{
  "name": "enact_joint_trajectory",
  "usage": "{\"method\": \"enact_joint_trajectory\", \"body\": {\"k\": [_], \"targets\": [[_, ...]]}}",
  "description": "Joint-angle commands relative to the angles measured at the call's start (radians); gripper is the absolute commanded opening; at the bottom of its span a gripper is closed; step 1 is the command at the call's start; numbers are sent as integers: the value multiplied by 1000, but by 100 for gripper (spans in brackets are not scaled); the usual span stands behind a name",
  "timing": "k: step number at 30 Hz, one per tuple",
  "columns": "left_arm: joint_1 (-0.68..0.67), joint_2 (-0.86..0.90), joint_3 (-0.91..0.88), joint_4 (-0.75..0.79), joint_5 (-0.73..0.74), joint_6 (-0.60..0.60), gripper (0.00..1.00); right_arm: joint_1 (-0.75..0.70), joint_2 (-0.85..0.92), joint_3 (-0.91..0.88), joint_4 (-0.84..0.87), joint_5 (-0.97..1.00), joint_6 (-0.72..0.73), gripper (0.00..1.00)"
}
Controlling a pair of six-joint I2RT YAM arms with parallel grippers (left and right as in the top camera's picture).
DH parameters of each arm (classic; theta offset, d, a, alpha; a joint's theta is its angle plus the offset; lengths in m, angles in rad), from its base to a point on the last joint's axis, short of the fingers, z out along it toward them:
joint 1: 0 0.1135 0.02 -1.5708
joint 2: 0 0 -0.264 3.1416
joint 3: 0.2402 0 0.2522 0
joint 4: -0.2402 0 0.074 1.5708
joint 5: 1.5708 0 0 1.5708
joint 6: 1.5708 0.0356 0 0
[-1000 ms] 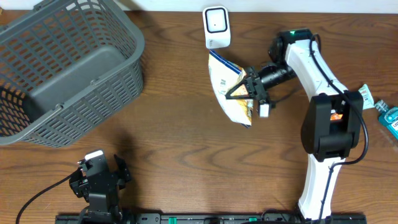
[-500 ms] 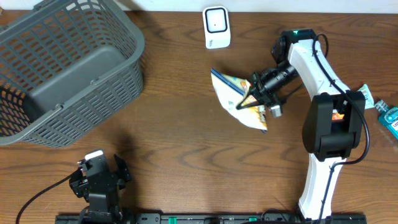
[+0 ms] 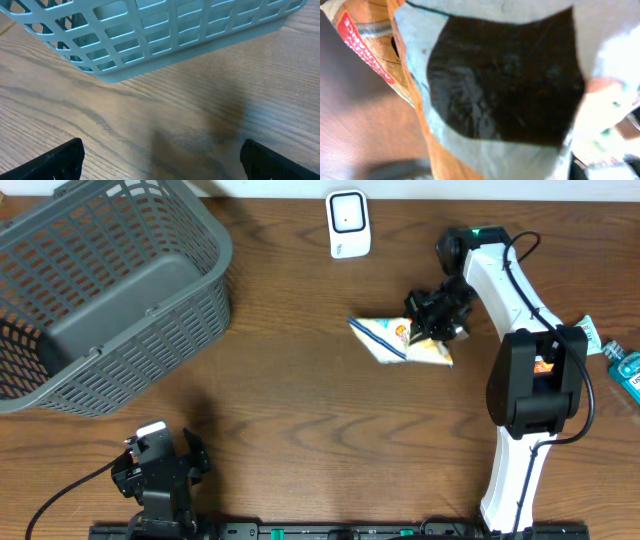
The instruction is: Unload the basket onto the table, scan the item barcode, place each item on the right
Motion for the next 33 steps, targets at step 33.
{"method": "enact_joint_trajectory", "body": {"k": [33], "targets": [[-2, -6, -19, -43, -5, -9, 100, 217, 342, 14, 1821, 794, -114, 1]]}}
